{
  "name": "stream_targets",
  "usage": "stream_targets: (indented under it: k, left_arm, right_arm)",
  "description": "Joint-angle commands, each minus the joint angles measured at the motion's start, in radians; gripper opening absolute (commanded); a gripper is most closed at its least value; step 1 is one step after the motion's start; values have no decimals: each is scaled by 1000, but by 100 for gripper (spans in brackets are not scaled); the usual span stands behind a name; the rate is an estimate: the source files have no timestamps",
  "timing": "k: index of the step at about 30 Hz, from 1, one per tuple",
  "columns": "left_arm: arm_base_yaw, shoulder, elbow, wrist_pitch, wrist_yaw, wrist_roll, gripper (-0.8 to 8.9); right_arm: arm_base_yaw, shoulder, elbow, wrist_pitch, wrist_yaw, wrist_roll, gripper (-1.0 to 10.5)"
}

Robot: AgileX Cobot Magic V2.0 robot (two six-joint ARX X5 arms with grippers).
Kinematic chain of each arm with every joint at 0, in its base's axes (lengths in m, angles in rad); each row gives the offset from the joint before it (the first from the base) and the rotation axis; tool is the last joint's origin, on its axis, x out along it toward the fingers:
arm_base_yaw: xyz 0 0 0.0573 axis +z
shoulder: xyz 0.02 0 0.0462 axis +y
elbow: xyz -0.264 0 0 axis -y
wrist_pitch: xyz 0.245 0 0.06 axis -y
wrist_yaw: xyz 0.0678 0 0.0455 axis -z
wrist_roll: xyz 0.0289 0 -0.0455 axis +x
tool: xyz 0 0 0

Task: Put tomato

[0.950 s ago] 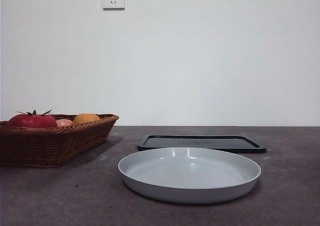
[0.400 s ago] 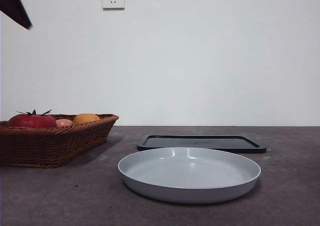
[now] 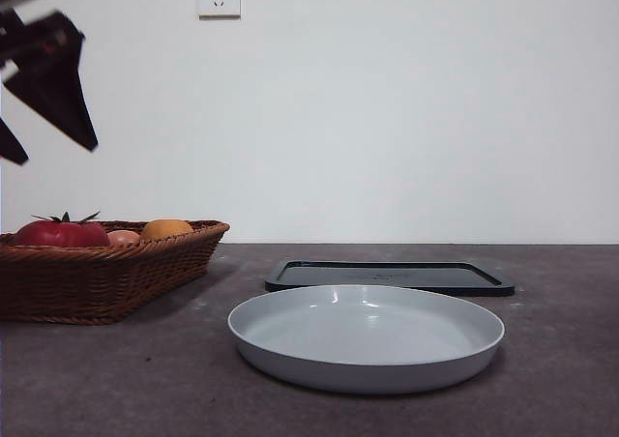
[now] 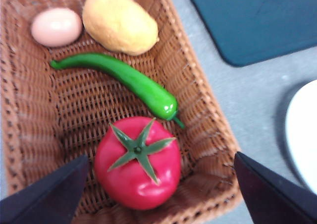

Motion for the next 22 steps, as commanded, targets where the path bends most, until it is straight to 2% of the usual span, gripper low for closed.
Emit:
stream_targets:
  k: [1, 22]
  left_arm:
    - [-3, 48, 21, 34, -3, 22, 469]
    - [-7, 254, 21, 138, -33, 41, 474]
  right_arm:
    - [6, 6, 18, 4, -3, -3, 443]
    - [6, 6, 18, -9, -3, 14, 443]
